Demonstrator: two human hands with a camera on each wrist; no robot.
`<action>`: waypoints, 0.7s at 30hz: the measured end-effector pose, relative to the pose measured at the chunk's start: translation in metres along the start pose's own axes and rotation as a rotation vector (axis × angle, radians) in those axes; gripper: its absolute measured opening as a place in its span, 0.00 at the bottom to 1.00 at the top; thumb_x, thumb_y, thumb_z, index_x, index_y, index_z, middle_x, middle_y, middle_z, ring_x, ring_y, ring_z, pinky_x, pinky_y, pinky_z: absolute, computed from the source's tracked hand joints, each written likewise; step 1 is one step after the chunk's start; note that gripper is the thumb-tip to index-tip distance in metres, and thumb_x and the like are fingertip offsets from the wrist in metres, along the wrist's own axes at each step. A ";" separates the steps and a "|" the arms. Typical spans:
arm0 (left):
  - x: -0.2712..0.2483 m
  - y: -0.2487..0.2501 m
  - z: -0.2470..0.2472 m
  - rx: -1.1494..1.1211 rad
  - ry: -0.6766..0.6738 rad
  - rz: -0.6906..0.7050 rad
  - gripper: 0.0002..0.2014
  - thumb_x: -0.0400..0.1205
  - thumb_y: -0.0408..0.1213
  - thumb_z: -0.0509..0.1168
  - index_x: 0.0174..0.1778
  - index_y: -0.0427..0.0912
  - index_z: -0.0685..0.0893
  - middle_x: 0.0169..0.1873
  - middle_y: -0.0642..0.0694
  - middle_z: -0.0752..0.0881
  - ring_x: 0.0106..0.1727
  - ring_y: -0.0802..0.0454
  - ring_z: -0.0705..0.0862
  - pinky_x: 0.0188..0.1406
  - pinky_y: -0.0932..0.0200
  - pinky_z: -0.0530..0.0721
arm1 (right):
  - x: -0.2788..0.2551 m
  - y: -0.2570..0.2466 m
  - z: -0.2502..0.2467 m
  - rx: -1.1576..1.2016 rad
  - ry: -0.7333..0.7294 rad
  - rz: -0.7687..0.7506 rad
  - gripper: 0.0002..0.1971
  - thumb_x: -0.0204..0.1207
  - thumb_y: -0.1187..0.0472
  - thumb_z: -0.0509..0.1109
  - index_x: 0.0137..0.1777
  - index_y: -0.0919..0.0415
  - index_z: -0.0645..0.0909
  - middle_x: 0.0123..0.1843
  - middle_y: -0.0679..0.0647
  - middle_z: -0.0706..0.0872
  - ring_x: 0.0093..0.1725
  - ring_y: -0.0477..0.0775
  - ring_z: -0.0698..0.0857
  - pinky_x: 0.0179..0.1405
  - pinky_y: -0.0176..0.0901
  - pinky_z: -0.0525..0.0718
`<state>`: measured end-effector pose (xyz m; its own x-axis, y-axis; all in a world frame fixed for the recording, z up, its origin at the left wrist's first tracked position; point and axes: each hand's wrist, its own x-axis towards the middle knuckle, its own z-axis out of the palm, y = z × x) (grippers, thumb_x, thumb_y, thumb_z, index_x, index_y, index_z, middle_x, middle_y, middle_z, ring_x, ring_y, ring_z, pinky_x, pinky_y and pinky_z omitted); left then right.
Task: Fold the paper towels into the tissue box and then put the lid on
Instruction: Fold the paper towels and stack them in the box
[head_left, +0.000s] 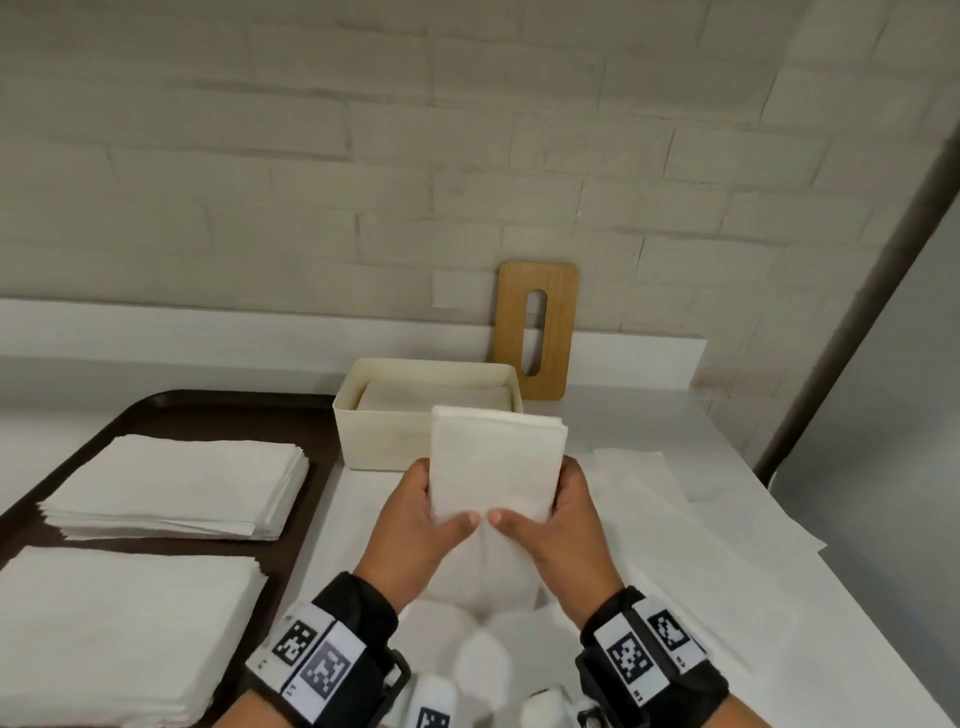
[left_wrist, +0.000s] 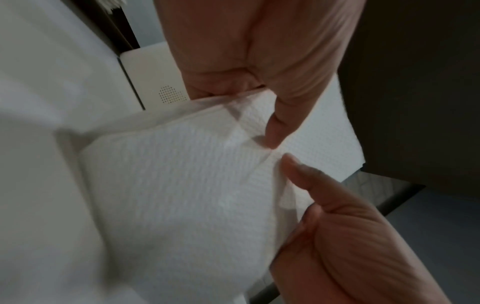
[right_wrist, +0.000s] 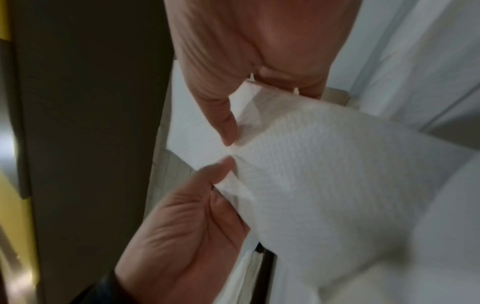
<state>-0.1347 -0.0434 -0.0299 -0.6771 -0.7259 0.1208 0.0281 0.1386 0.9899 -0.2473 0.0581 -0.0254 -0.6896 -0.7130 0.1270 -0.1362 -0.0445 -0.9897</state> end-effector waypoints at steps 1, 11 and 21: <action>0.000 -0.001 -0.001 0.009 -0.001 -0.015 0.23 0.70 0.36 0.71 0.61 0.47 0.77 0.57 0.47 0.86 0.60 0.48 0.84 0.60 0.45 0.84 | 0.002 0.000 0.000 -0.014 -0.004 0.006 0.26 0.63 0.67 0.80 0.55 0.46 0.73 0.56 0.47 0.84 0.57 0.49 0.84 0.59 0.54 0.84; 0.005 0.002 -0.013 0.198 -0.111 -0.085 0.21 0.66 0.27 0.78 0.51 0.50 0.83 0.50 0.50 0.89 0.53 0.53 0.87 0.56 0.51 0.86 | 0.022 -0.036 -0.008 0.413 0.009 -0.051 0.13 0.71 0.72 0.71 0.53 0.57 0.82 0.51 0.55 0.91 0.50 0.54 0.89 0.53 0.51 0.87; 0.008 -0.010 -0.044 -0.021 0.216 -0.072 0.10 0.75 0.20 0.67 0.43 0.39 0.81 0.43 0.45 0.88 0.45 0.52 0.86 0.41 0.64 0.85 | 0.018 0.003 -0.058 0.129 0.007 0.141 0.20 0.63 0.82 0.73 0.49 0.59 0.83 0.49 0.57 0.90 0.51 0.61 0.88 0.49 0.52 0.86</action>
<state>-0.1078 -0.0805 -0.0356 -0.5051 -0.8610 0.0602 0.0021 0.0685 0.9976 -0.3014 0.0856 -0.0223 -0.7005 -0.7136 -0.0132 0.0537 -0.0342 -0.9980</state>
